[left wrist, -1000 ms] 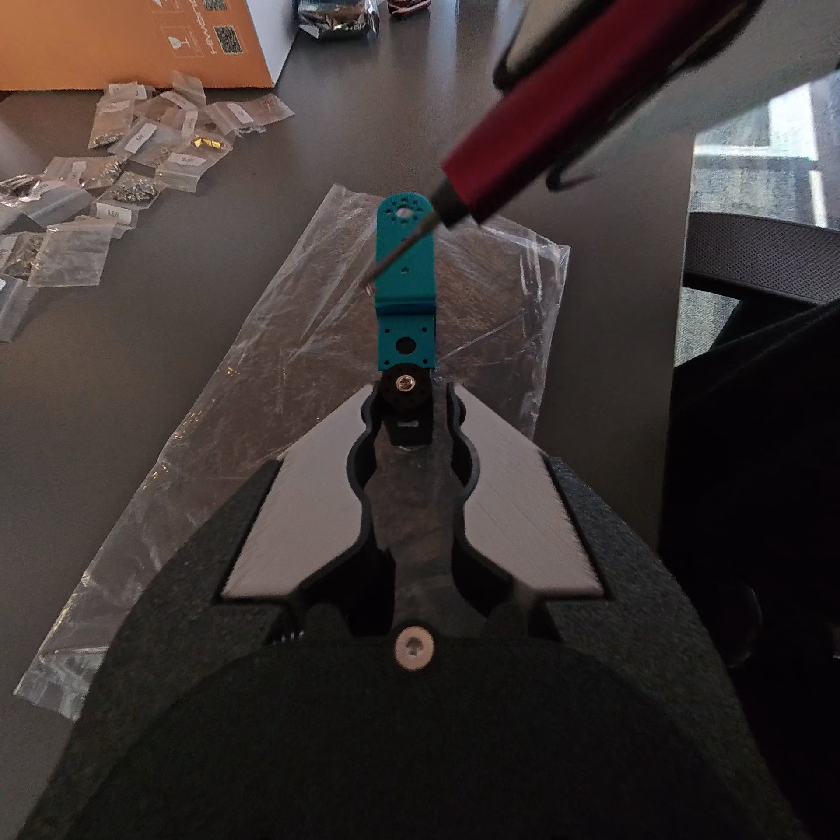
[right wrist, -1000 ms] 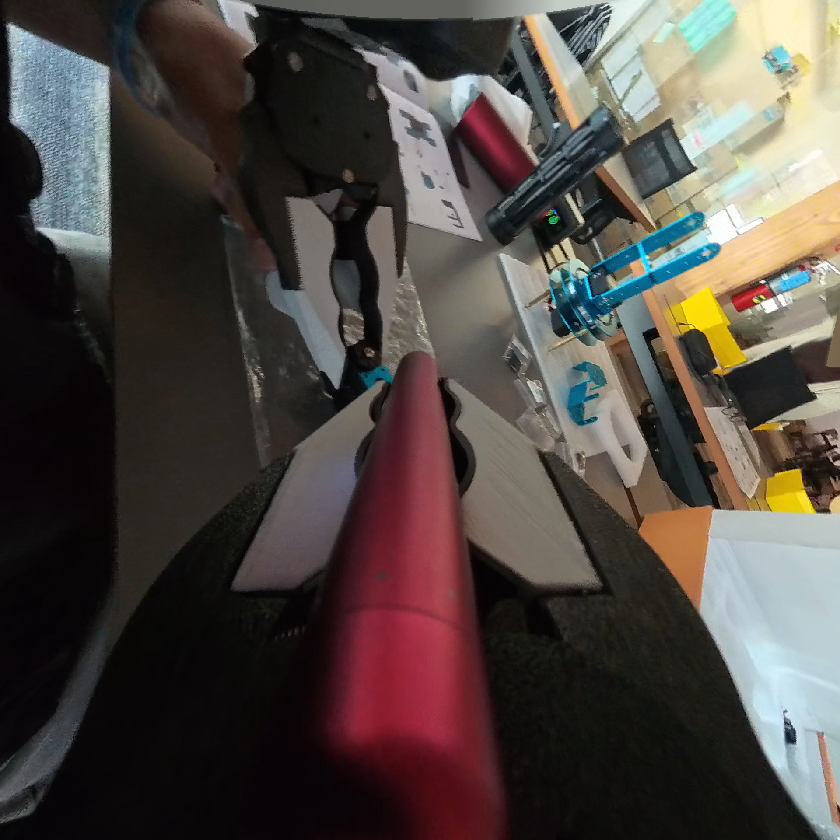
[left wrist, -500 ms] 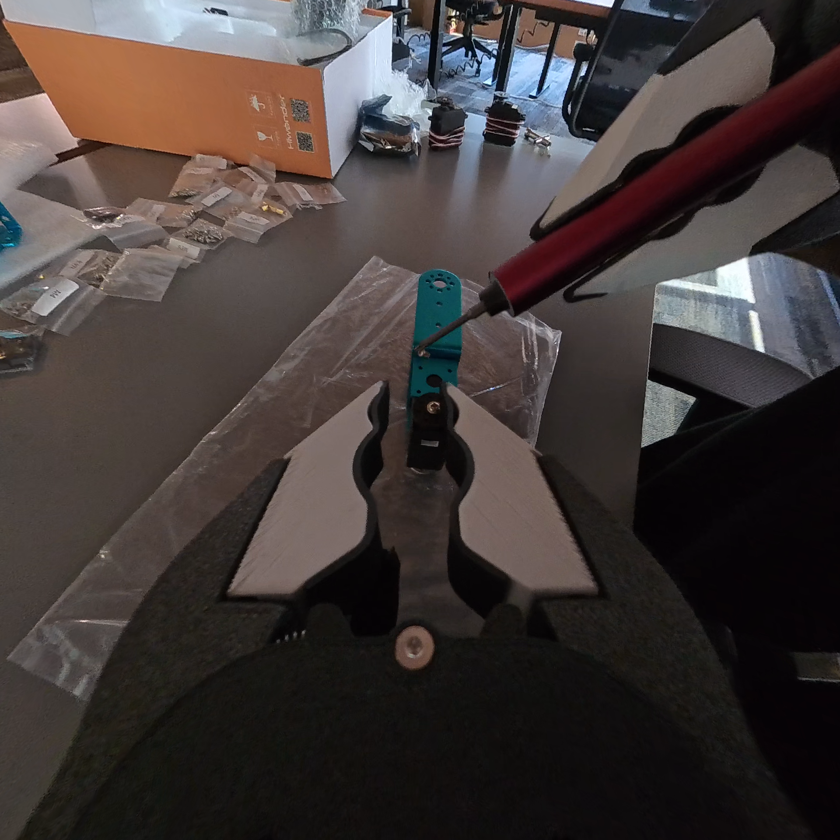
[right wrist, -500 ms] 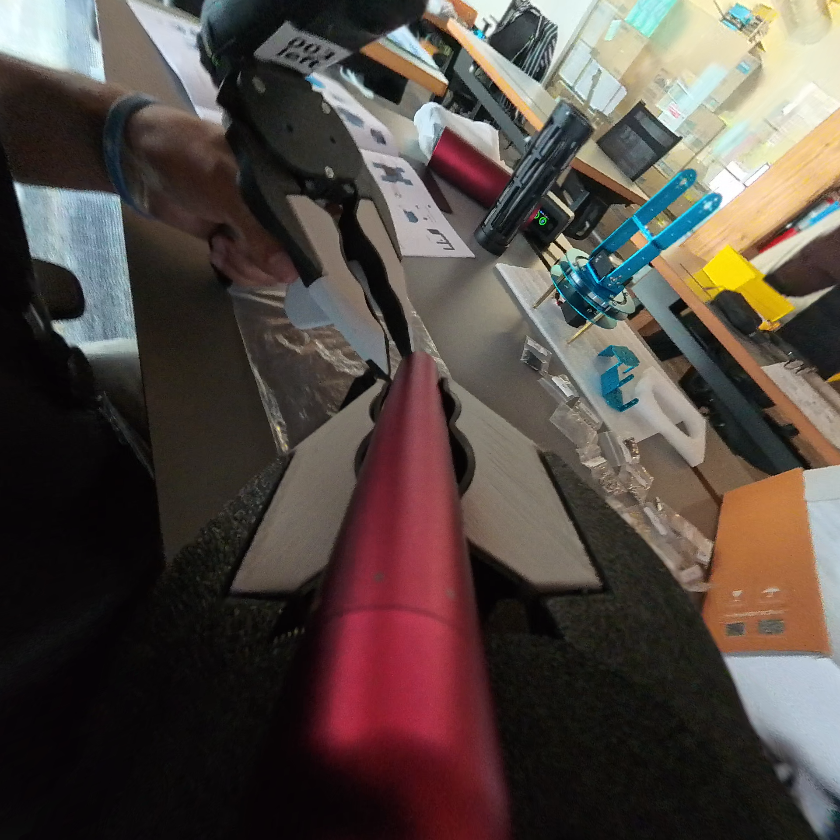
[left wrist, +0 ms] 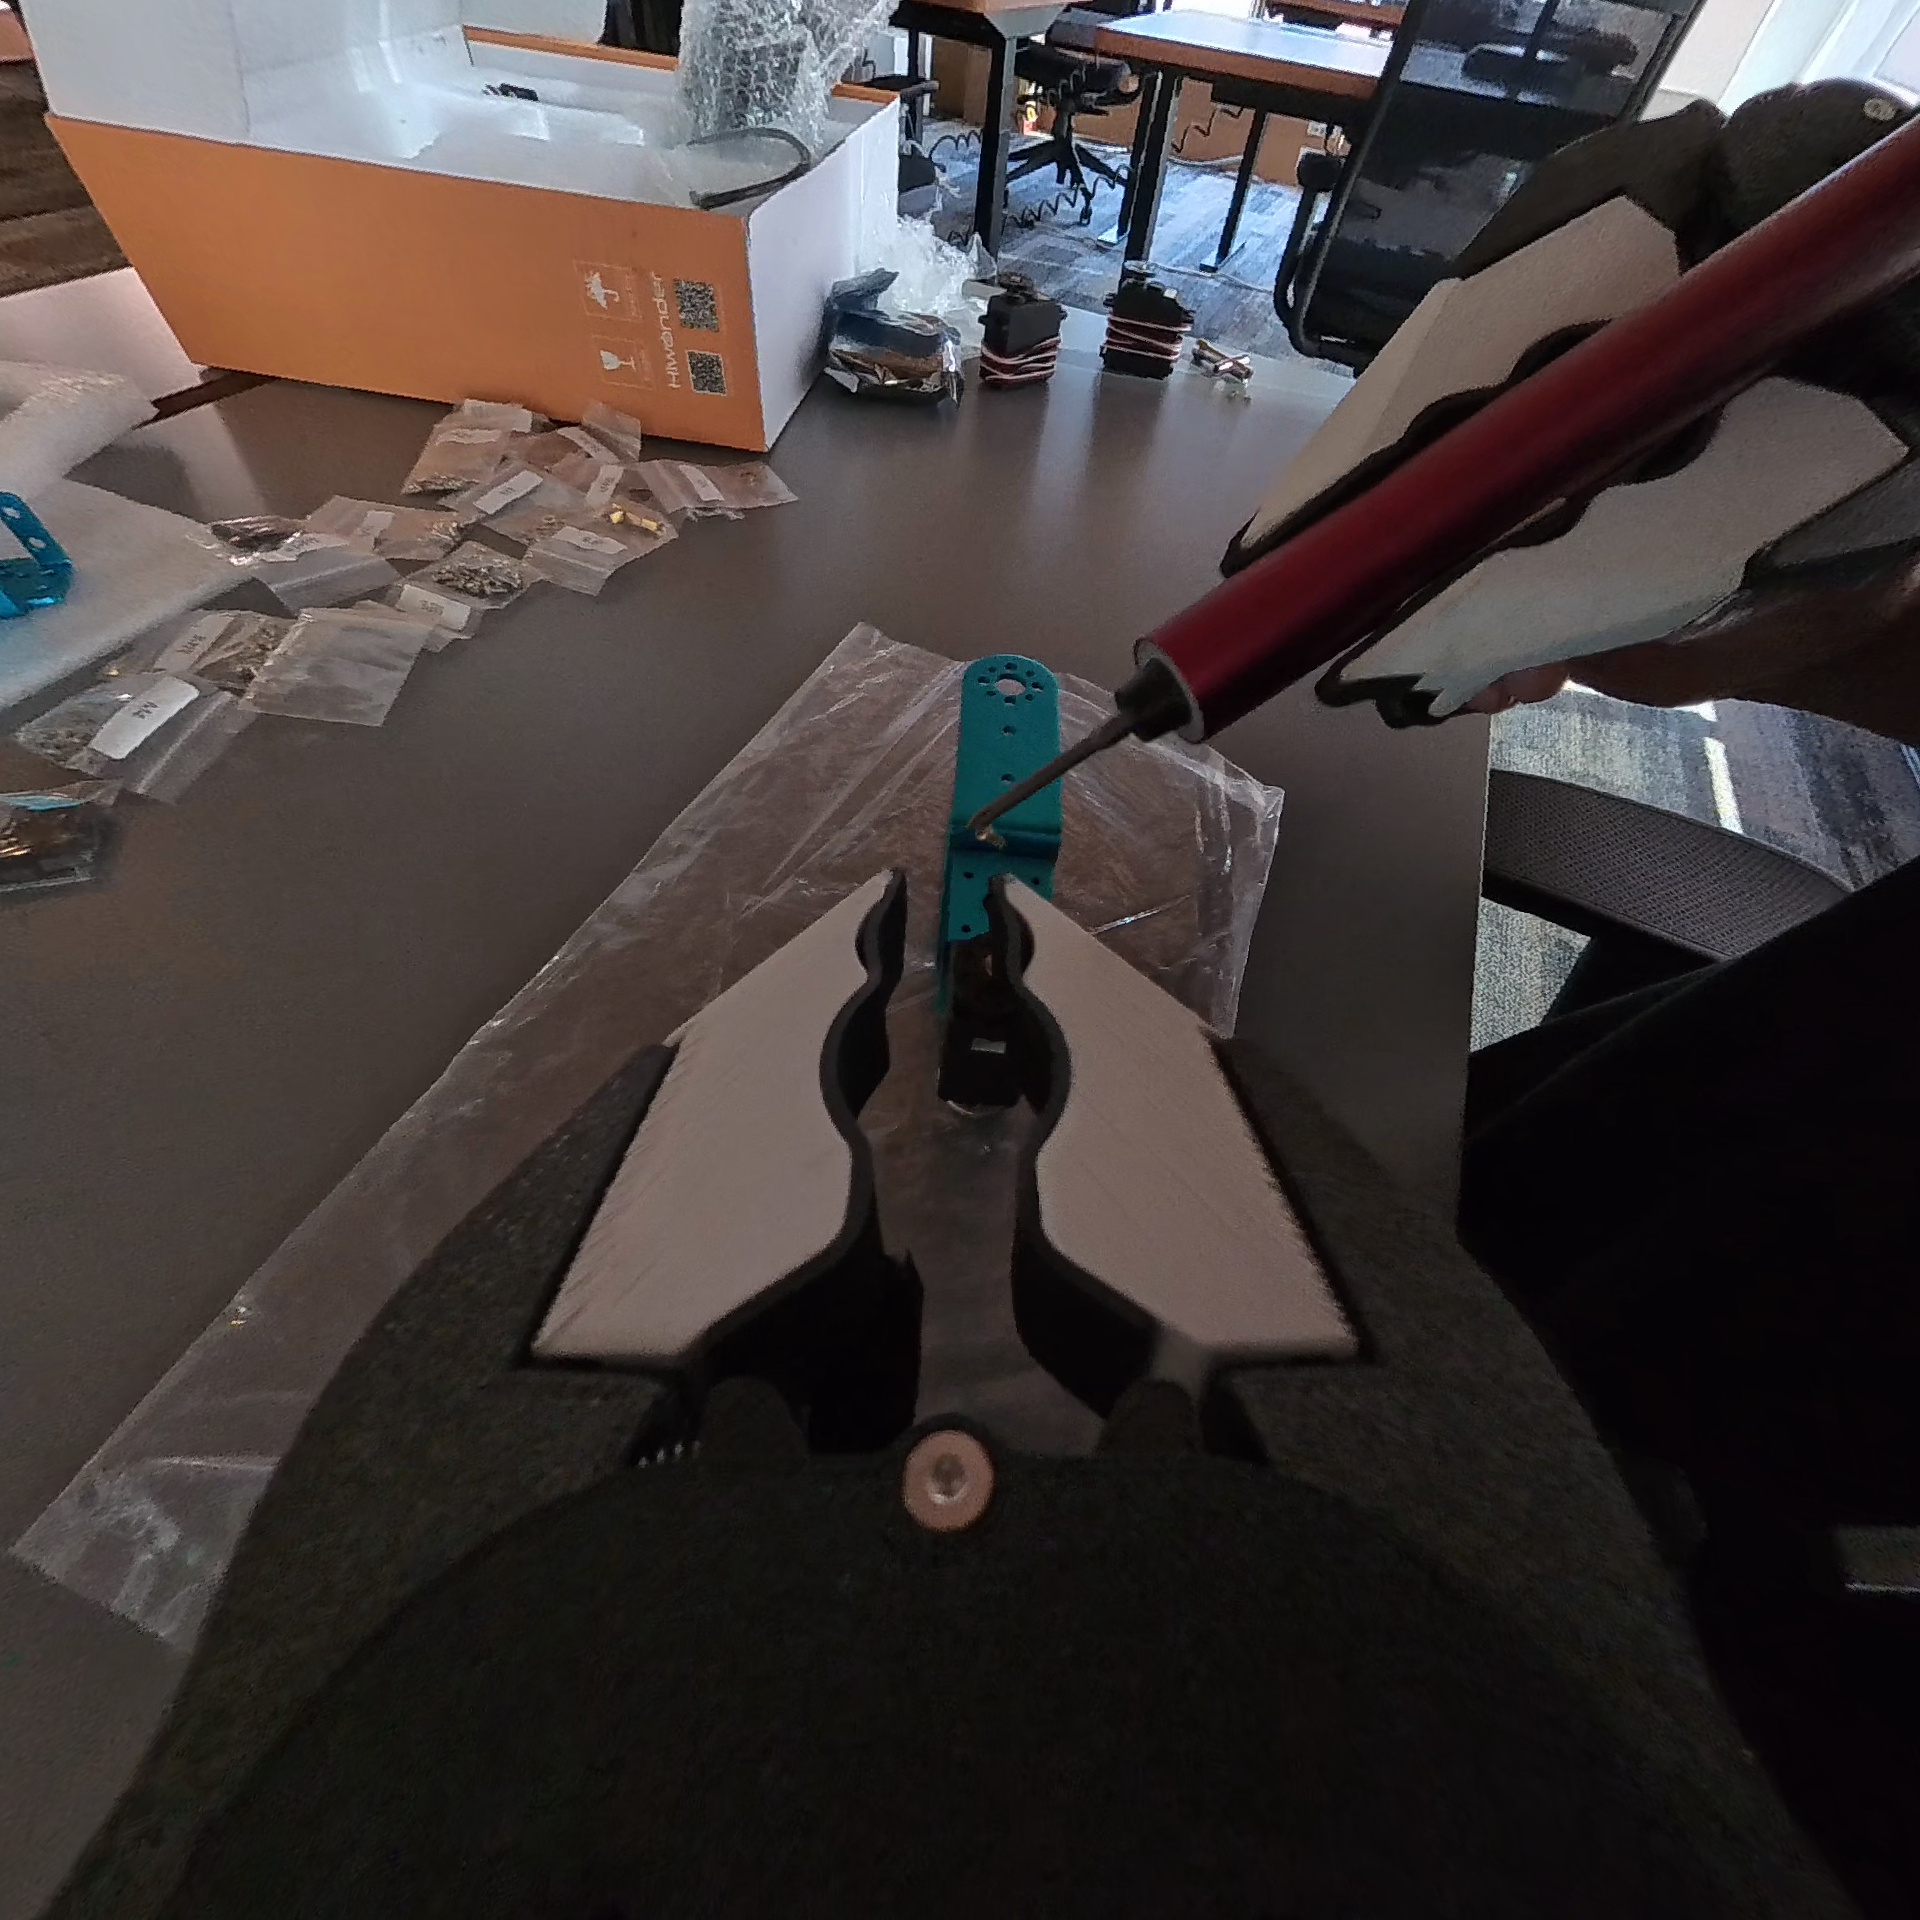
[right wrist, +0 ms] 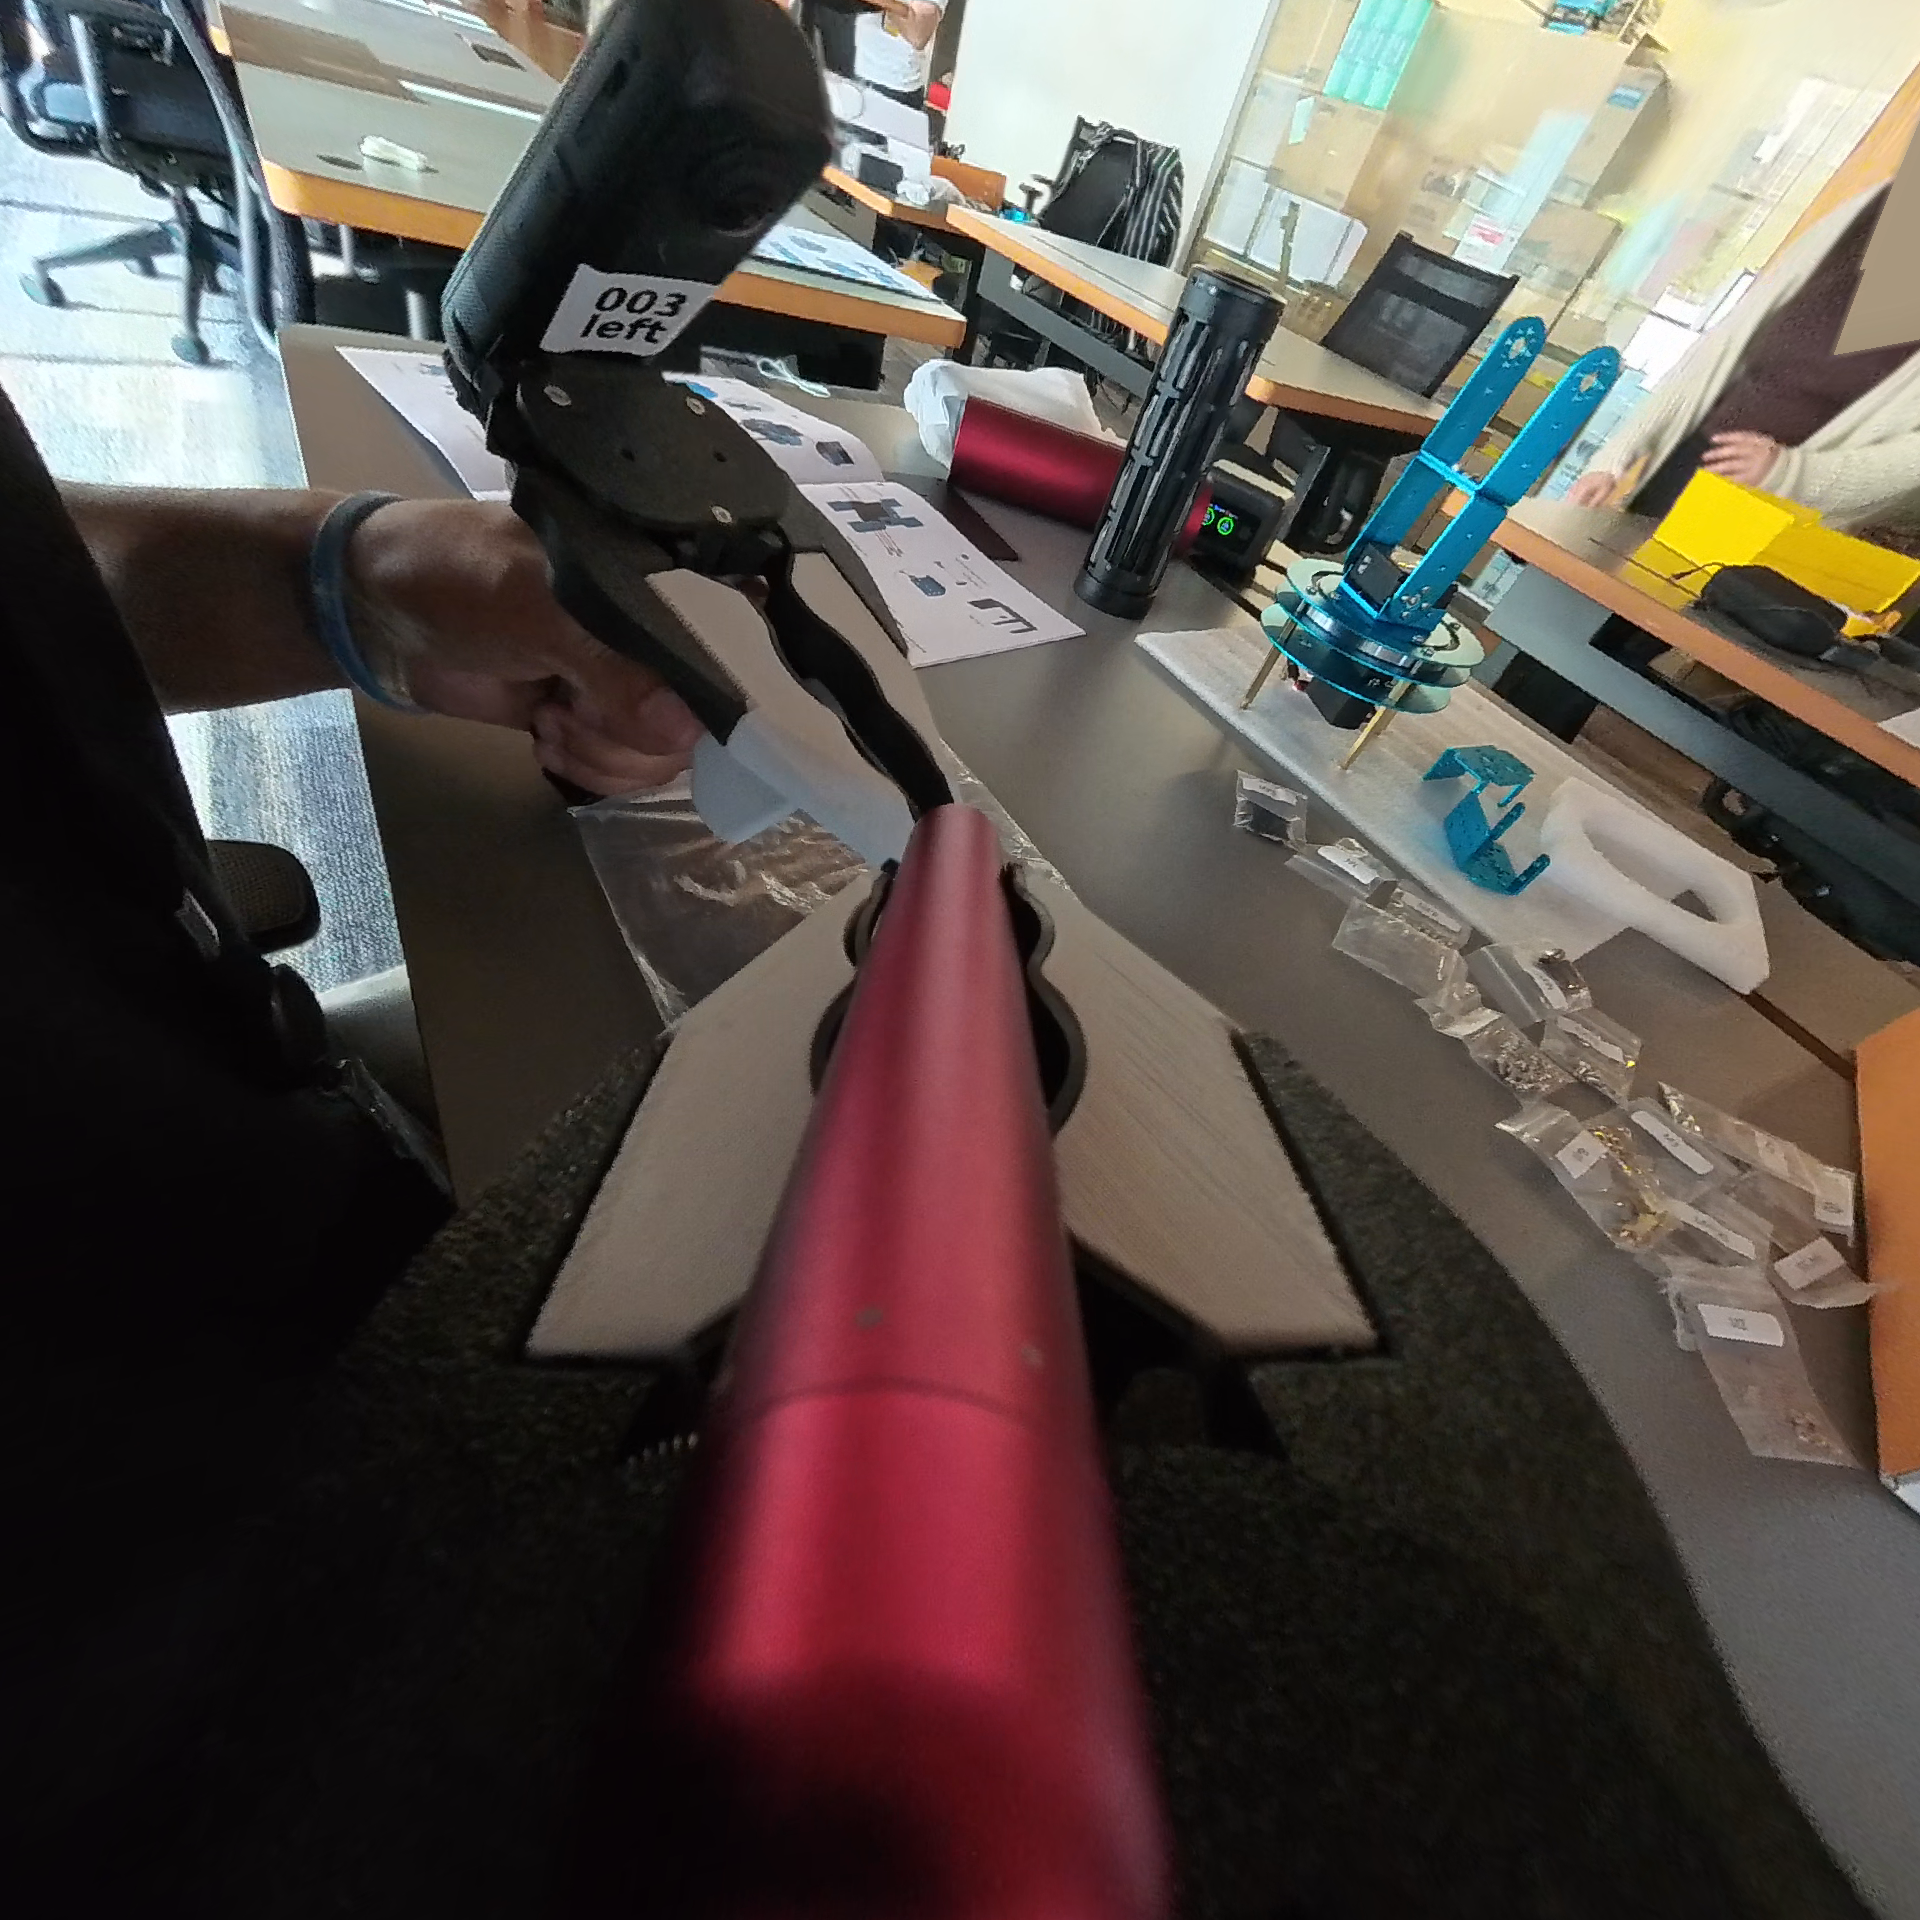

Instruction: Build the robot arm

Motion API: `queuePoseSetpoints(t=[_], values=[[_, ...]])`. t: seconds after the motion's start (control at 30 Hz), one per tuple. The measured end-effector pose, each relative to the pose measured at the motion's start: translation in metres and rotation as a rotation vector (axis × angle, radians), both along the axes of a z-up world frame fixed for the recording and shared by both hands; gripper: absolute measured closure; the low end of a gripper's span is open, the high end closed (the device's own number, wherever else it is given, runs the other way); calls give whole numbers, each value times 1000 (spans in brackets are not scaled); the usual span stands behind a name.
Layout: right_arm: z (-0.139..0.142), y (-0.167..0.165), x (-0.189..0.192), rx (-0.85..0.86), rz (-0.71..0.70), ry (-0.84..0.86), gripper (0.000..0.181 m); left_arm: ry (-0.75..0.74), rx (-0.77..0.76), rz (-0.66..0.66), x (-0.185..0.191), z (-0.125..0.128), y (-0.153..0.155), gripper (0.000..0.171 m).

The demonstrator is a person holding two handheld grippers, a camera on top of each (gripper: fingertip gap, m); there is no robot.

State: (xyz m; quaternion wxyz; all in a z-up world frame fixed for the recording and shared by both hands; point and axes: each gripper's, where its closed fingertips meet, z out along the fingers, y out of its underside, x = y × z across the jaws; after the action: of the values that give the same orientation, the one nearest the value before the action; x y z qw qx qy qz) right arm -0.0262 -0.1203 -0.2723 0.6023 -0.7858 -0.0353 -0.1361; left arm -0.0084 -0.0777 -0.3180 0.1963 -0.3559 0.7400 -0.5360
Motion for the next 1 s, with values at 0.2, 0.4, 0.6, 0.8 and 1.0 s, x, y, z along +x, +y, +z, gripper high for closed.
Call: queuePoseSetpoints(t=[0.2,0.4,0.6,0.8,1.0], values=[[-1,-1,2,19,-6,44,160,-50,21,-40,-5,4,-6,158],[-3,2,-2,14,1,37,160,-39,2,-22,-2,5,-6,159],[-3,1,-1,12,1,45,160,-50,13,-17,-4,4,-3,160],[-2,-1,1,9,-3,36,160,-47,12,-10,-3,4,-1,165],[-1,0,2,13,-5,31,161,-35,-8,-28,-4,4,-4,165]])
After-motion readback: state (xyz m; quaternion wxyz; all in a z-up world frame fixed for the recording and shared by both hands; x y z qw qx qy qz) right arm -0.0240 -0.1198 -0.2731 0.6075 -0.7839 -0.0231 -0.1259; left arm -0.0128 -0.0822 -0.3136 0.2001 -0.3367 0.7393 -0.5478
